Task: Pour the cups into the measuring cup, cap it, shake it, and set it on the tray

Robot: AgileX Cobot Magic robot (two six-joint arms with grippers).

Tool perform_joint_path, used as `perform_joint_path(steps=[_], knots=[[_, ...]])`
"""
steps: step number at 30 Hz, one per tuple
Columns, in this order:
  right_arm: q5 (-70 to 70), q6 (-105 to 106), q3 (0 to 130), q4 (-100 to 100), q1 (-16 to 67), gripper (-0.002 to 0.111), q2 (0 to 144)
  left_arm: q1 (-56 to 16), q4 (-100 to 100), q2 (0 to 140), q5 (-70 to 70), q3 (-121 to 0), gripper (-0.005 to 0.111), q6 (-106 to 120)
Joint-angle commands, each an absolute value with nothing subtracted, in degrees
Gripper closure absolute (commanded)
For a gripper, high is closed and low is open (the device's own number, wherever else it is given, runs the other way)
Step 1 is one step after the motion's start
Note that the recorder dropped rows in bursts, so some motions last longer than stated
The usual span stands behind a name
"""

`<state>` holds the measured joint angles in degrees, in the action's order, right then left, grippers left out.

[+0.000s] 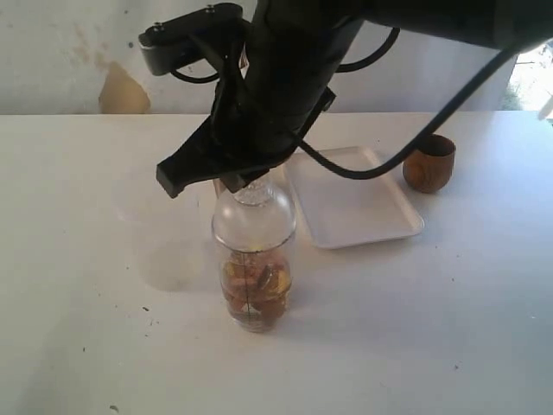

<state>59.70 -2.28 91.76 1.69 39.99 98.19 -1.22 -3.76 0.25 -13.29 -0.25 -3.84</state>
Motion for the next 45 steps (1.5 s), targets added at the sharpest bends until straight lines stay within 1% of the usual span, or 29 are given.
perform_joint_path(steps=[1,13,20,37,45], knots=[[59.91,-2.36,91.32,2.56,39.99,0.108,96.39,-1.3,-3.46,0.0,-13.33,0.0,0.107,-4.08],[57.6,-3.27,91.19,3.04,39.99,0.108,94.7,-1.3,-3.46,0.0,-13.33,0.0,0.107,-4.08],[60.8,-4.75,91.19,7.52,39.99,0.108,97.48,-1.3,-3.46,0.0,-13.33,0.0,0.107,-4.08],[64.34,-4.88,91.19,4.08,39.99,0.108,103.68,-1.3,-3.46,0.0,-13.33,0.0,0.107,-4.08],[65.69,-4.76,91.19,4.06,39.99,0.108,102.78,-1.3,-3.46,0.0,-13.33,0.0,0.107,-4.08]])
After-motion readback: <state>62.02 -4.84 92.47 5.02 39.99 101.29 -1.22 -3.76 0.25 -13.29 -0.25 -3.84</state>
